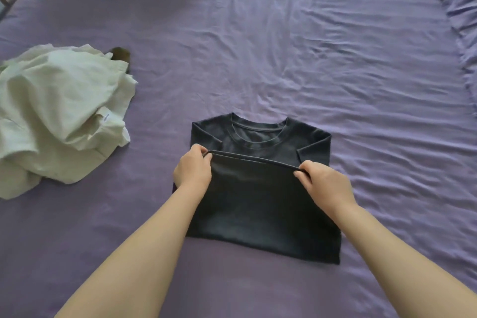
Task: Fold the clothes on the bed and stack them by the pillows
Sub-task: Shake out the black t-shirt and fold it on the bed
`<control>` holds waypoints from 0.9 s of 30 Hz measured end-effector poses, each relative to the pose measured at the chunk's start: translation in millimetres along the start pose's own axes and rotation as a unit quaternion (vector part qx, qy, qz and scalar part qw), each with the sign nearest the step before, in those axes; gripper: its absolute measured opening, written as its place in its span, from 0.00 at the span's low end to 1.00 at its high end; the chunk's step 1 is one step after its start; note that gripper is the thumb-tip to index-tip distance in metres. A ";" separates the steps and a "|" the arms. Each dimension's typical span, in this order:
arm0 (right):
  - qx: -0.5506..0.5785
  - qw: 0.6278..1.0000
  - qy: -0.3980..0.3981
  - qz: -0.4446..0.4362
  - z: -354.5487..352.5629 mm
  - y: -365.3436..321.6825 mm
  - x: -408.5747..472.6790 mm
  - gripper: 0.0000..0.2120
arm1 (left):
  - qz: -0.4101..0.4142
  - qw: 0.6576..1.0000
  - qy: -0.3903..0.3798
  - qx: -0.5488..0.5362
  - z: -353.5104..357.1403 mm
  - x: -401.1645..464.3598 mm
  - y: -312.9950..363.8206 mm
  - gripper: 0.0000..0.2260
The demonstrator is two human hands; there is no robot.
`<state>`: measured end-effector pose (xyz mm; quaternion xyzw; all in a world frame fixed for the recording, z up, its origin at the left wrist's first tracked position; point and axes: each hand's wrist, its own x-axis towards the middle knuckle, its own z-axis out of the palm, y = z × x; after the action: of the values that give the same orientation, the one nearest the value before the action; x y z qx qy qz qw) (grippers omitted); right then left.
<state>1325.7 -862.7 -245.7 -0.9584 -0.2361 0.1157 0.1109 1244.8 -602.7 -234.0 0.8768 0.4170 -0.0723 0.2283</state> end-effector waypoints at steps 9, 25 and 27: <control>-0.139 0.984 0.102 -0.031 -23.8 -2.3 77.1 0.21 | 0.136 0.983 0.034 0.116 -7.3 80.5 14.4 0.15; -0.189 0.981 -0.019 0.043 2.1 28.4 97.2 0.19 | 0.226 0.964 -0.014 0.138 -7.8 112.2 8.7 0.21; -0.184 0.981 0.009 0.067 0.2 28.6 98.0 0.17 | 0.214 0.969 0.007 0.126 -6.8 113.4 10.4 0.22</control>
<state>1422.3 -840.5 -270.1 -0.9772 -0.1872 0.0685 -0.0729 1325.1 -526.0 -260.4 0.9677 0.2091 -0.0683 0.1231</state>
